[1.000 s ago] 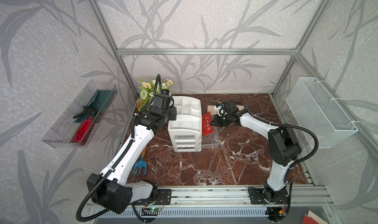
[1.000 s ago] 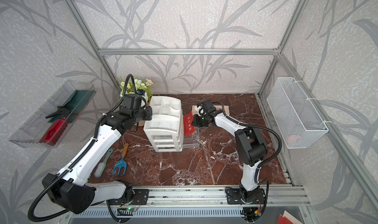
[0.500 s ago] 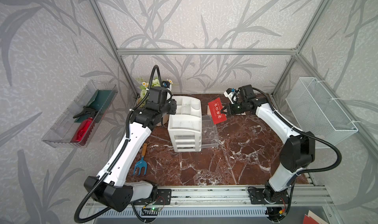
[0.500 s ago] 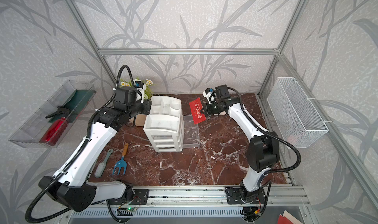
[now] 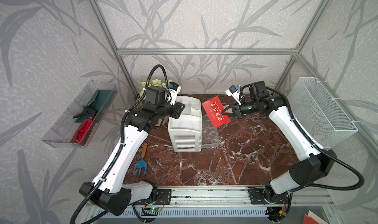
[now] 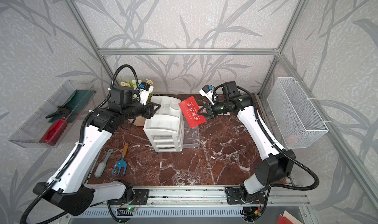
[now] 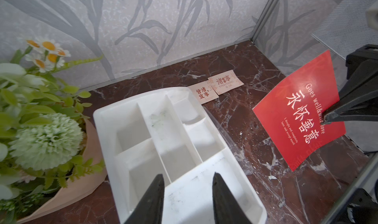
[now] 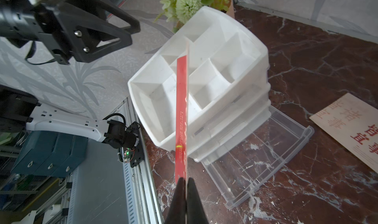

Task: Take the postcards out of the drawer
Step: Place the postcard at the center of the board.

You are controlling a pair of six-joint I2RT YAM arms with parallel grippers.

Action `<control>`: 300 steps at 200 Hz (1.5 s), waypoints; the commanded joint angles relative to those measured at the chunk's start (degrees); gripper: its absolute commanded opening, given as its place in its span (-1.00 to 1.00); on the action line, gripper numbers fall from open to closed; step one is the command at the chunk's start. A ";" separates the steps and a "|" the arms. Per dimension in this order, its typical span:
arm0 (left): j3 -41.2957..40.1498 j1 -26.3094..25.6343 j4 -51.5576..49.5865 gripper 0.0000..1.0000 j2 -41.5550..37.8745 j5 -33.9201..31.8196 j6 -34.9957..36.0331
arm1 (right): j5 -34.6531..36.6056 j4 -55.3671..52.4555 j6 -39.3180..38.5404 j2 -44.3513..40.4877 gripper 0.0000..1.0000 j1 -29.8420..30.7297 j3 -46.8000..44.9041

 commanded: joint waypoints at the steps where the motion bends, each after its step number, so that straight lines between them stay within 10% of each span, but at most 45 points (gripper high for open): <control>1: 0.75 -1.22 -1.58 -0.22 -1.21 8.13 2.97 | -7.45 -3.36 -6.17 -2.18 -0.89 1.57 -0.64; 207: -0.58 -7.49 -4.40 -0.12 1.41 23.23 7.25 | -2.58 -12.31 -17.69 1.48 -0.90 12.58 3.49; 300: -3.51 -8.25 -4.08 -0.73 1.48 23.87 8.42 | 0.11 -11.73 -17.39 3.73 -0.88 12.81 4.38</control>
